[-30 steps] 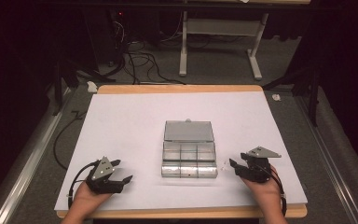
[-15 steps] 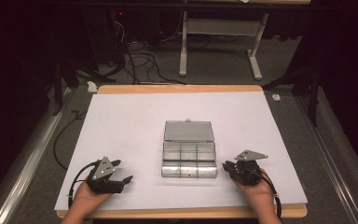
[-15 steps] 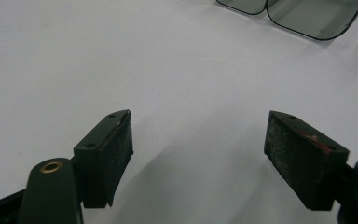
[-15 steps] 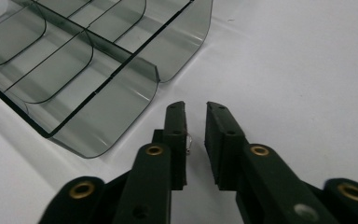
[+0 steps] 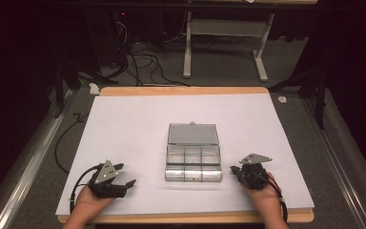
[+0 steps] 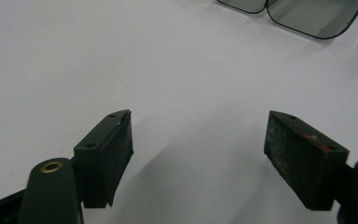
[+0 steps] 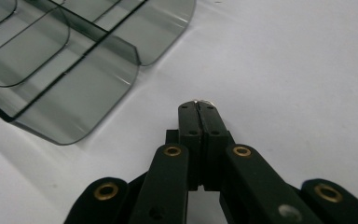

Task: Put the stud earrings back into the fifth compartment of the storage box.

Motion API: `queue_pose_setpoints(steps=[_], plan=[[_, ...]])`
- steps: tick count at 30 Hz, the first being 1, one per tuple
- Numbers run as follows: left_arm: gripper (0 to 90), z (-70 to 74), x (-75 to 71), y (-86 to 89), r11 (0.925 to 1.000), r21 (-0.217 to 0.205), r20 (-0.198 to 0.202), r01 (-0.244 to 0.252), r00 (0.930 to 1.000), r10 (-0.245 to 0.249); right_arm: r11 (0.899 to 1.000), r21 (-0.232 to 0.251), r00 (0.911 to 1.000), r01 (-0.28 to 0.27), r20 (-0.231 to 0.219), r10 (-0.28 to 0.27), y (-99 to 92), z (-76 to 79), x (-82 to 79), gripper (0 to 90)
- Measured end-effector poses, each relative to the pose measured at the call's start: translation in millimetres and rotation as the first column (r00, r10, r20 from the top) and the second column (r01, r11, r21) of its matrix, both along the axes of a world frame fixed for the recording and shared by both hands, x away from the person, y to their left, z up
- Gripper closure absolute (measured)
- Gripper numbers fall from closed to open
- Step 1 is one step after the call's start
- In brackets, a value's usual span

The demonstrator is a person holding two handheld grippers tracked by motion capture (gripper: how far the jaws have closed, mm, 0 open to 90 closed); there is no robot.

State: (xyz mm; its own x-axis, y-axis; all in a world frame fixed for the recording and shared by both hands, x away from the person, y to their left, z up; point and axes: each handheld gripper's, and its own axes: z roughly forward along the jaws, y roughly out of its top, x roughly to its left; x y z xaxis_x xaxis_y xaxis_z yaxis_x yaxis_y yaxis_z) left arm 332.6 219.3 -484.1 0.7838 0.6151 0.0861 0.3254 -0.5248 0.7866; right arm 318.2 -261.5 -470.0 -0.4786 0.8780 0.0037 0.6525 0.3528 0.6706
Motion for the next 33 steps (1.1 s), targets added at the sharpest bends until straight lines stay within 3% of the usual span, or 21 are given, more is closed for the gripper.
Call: queue_pose_setpoints(steps=[5, 12, 18, 25, 33], plan=[[24.4, 0.0, 0.0, 0.0, 1.0, 0.0, 0.0, 0.002, 1.0, -0.002, 0.999, 0.023, 0.9996, 0.027, -0.007, -0.027, -9.1, -0.3, 0.2, 90.0], [24.6, 0.1, 0.1, 0.2, 1.0, 0.002, -0.001, 0.004, 1.0, -0.004, 0.996, 0.055, 0.9966, 0.07, 0.04, -0.072, -16.9, 6.4, -2.7, 78.0], [25.0, 0.1, 0.6, 0.8, 1.0, -0.003, -0.004, 0.008, 1.0, -0.008, 0.989, 0.074, 0.9905, 0.129, 0.038, -0.132, -25.9, 6.5, -1.9, 67.1], [25.3, 0.3, 0.2, 0.8, 0.9998, -0.004, -0.007, 0.02, 0.9998, -0.02, 0.985, 0.043, 0.9841, 0.169, 0.046, -0.171, -26.7, 11.4, -3.0, 65.9], [25.3, 0.4, 0.1, 1.1, 0.9994, -0.009, -0.007, 0.034, 0.9994, -0.034, 0.986, -0.035, 0.9863, 0.165, 0.003, -0.165, -20.0, 13.1, 0.3, 61.6]])
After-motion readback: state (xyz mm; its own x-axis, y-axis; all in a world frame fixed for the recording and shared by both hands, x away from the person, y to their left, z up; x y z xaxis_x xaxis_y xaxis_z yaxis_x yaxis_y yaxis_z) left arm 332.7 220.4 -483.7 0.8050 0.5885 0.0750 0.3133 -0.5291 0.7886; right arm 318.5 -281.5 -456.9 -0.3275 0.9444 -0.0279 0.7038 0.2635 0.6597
